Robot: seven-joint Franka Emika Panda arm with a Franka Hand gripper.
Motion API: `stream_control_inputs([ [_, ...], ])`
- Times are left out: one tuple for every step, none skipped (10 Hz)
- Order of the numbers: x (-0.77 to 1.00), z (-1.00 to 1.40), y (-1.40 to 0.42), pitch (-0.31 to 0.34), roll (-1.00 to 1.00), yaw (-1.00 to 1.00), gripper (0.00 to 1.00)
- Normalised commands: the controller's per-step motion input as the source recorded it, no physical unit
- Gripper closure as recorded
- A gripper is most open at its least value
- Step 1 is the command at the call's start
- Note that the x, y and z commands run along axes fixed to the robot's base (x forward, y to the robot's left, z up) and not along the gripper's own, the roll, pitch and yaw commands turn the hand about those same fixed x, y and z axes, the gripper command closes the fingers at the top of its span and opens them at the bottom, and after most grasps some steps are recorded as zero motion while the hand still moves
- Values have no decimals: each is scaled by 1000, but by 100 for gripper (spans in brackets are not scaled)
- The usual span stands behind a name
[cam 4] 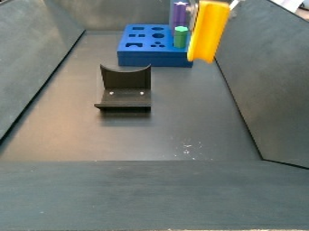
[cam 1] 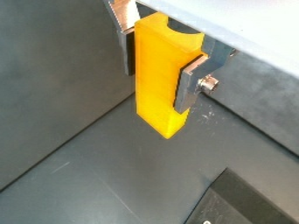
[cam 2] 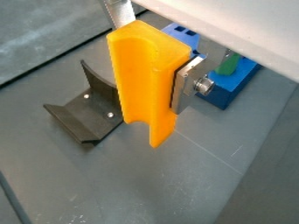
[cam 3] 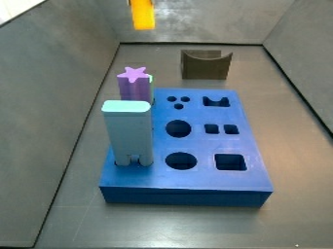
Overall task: Pick up the arch object. Move up. Rotate the arch object. Move to above the board. Insert the arch object.
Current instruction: Move to above the board.
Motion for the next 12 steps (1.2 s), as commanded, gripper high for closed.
stream_control_inputs([
  [-5,1000,67,84,69,-7,100],
  [-5,1000,62,86,71,-2,100],
  [-5,1000,59,86,73,-1,100],
  [-4,1000,55,83,78,-1,100],
  [-5,1000,53,85,79,0,100],
  [-6,1000,47,82,78,5,100],
  [-5,1000,44,79,78,7,100],
  [-5,1000,40,81,80,7,100],
  [-3,1000,37,82,81,8,100],
  [-1,1000,32,82,82,9,100],
  [-4,929,25,81,84,10,100],
  [-5,769,14,77,83,11,100],
])
